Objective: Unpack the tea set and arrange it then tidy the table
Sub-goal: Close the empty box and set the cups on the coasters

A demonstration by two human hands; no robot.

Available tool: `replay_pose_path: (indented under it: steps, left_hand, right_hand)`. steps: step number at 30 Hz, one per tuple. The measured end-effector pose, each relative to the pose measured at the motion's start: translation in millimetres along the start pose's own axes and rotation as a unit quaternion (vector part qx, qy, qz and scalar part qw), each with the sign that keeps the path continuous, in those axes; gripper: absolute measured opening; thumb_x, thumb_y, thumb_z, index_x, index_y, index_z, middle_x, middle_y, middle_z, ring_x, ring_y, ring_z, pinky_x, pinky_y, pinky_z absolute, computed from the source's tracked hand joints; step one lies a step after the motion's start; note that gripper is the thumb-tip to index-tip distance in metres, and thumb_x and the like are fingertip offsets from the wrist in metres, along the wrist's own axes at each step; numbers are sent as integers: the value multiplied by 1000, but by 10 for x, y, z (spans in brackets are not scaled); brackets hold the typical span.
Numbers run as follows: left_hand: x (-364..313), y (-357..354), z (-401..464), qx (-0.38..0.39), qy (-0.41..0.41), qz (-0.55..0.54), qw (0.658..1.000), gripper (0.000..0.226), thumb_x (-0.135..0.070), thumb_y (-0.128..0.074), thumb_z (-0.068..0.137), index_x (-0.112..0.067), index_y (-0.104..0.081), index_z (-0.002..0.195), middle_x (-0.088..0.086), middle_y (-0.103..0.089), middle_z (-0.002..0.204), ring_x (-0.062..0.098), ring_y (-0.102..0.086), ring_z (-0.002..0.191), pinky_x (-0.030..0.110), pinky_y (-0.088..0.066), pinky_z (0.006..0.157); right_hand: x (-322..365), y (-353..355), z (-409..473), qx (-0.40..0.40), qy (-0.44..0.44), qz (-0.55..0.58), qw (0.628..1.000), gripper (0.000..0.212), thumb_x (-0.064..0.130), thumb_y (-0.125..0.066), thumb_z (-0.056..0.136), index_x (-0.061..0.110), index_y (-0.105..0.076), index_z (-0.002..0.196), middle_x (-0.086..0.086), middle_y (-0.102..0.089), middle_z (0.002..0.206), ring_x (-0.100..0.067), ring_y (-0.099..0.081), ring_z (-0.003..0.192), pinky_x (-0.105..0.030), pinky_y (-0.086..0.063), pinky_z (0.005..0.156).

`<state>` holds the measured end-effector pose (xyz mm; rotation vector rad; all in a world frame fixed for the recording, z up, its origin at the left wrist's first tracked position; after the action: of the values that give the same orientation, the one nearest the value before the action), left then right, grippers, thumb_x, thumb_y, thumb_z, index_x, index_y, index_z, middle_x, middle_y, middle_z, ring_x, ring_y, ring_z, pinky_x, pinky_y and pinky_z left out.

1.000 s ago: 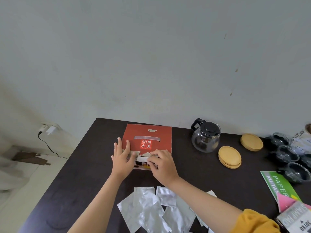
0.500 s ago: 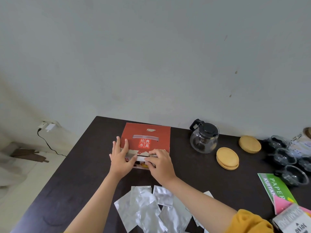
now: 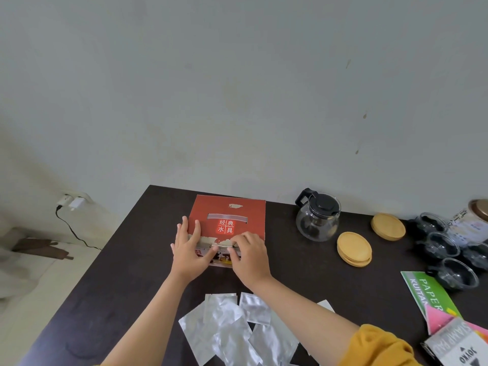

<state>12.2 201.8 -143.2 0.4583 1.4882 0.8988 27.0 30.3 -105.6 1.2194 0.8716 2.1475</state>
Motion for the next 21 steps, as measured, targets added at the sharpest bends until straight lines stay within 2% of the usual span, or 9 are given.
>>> replay_pose_path:
  steps: [7,9,11,13,15,16,18,21]
  left_hand:
    - [-27,-3,-2,-20,23,36,999,82,-50,-62,83,-21,-24,149,4,1,160,26,0,147,63,-6,111]
    - [-41,-3,-16,-27,25,35,999,81,-46,-64,83,-20,-25,149,6,0,160,28,-2,147,60,-8,112]
    - [-40,-5,-22,-28,21,23,999,82,-41,-67,83,-18,-24,149,8,1,160,28,-2,147,58,-13,115]
    - [-16,-11,-24,-19,29,3,999,86,-38,-69,82,-19,-21,150,9,6,159,29,-2,146,53,-23,115]
    - [-7,-18,-20,-3,37,-8,999,91,-37,-72,80,-21,-17,151,12,2,158,31,-10,145,49,-31,112]
    - [-17,-22,-10,3,35,-10,999,93,-36,-73,79,-20,-16,151,14,-4,156,31,-17,142,46,-35,110]
    - [-60,-26,23,8,26,-12,1000,94,-32,-76,78,-18,-18,150,14,-15,150,28,-30,136,41,-40,106]
    - [-167,-63,116,17,12,-6,1000,92,-28,-77,78,-18,-20,150,12,-20,148,26,-37,131,38,-43,103]
  right_hand:
    - [43,-7,34,7,8,-43,999,11,20,-69,82,17,-66,91,0,-61,91,-20,-59,84,-38,-55,77]
    - [21,26,45,3,-8,-53,999,21,24,-73,79,16,-66,97,-3,-61,99,-23,-59,90,-39,-56,78]
    - [-60,54,38,8,-41,-77,996,39,36,-75,76,15,-63,107,-10,-58,116,-30,-58,104,-44,-55,86]
    - [-211,72,5,30,-100,-99,990,68,53,-68,76,14,-51,129,-20,-43,139,-38,-45,125,-52,-43,102]
    - [-377,32,-50,85,-160,-71,981,95,64,-60,79,13,-22,149,-23,-16,155,-38,-23,141,-52,-25,114]
    - [-442,-17,-77,117,-179,-36,976,102,64,-59,80,14,-8,153,-20,-6,158,-36,-15,145,-48,-21,116]
    - [-499,-62,-101,149,-185,13,971,102,56,-61,84,17,3,153,-15,2,160,-32,-7,148,-42,-26,115]
    - [-608,20,-41,122,-179,19,976,90,47,-60,90,18,-3,154,-13,-3,159,-30,-10,147,-37,-30,114]
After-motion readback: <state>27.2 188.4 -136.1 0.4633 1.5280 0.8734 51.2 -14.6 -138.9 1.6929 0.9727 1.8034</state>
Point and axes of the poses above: each hand's wrist, its own z-axis towards the middle knuckle, its own y-axis out of the back of the hand, x = y × z, the point moved 9 cm from there along z, towards the middle knuckle
